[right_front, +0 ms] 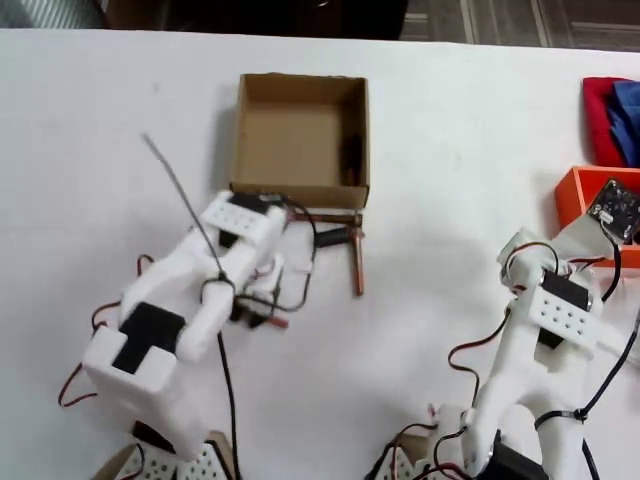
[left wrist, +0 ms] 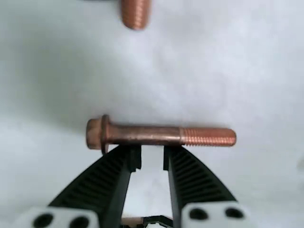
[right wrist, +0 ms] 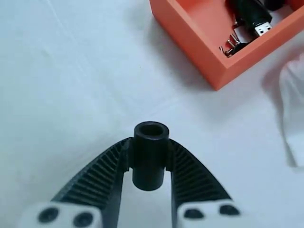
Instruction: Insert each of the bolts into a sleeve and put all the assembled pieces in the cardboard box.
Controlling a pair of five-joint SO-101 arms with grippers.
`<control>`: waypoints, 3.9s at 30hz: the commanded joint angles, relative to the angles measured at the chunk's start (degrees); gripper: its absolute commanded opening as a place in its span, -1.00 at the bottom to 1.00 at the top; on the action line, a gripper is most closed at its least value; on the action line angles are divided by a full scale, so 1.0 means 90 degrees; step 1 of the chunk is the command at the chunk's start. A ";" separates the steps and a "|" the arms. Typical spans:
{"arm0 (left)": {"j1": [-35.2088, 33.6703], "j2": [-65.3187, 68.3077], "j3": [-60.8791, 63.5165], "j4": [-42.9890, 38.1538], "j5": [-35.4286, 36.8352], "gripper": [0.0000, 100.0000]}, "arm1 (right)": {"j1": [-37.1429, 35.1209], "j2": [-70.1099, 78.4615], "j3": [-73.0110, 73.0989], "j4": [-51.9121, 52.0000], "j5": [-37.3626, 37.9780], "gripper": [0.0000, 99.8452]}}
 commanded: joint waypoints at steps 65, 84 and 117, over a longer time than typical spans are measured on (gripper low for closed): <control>-0.1309 -0.0254 -0.0151 -0.0420 0.1748 -0.47 | 0.0093 0.0024 -0.0303 -0.0103 -0.0059 -0.95; -0.0938 -0.0264 -0.0659 -0.0742 0.1700 -0.95 | 0.0093 0.0005 -0.0342 0.0054 -0.0059 -0.95; -0.2276 0.0957 -0.1812 -0.0908 -0.2686 -0.66 | 0.0103 0.0005 -0.0342 0.0063 -0.0059 -0.95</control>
